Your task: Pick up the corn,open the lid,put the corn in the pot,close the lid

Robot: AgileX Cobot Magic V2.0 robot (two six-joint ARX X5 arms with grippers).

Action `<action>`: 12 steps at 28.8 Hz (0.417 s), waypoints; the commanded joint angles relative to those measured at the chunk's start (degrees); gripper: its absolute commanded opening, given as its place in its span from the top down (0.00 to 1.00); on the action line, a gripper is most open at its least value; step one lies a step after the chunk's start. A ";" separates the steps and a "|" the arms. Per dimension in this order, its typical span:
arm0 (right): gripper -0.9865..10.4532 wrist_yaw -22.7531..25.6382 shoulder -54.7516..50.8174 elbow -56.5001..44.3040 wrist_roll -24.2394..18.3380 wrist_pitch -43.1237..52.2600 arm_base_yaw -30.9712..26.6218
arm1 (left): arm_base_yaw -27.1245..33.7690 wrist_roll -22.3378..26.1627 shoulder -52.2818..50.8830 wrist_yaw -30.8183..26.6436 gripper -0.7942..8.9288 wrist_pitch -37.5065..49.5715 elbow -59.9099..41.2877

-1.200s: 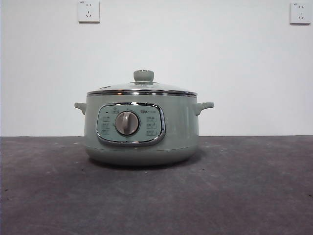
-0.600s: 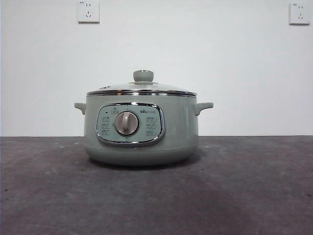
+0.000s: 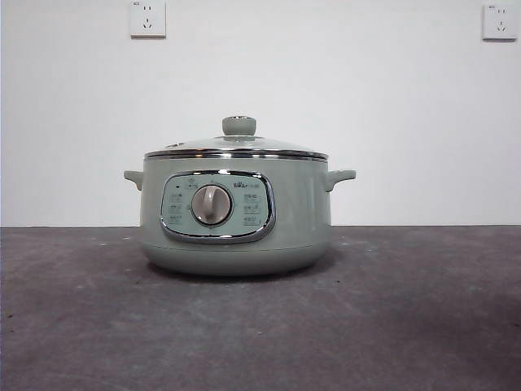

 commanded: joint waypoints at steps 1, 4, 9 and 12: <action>0.91 0.37 -1.38 -0.11 -3.13 -1.14 -0.33 | 0.17 0.09 0.11 0.02 0.92 0.31 -0.59; 0.91 0.35 -2.95 -0.11 -3.69 -2.97 -0.61 | 0.17 0.09 0.22 0.02 0.92 0.31 -0.59; 0.91 -0.35 -5.49 -0.11 -3.32 -3.56 -0.63 | 0.17 0.09 0.22 0.04 0.92 0.31 -0.59; 0.91 -2.64 -5.49 -0.11 -3.04 -3.63 -0.66 | 0.17 0.09 0.22 0.02 0.92 0.31 -0.59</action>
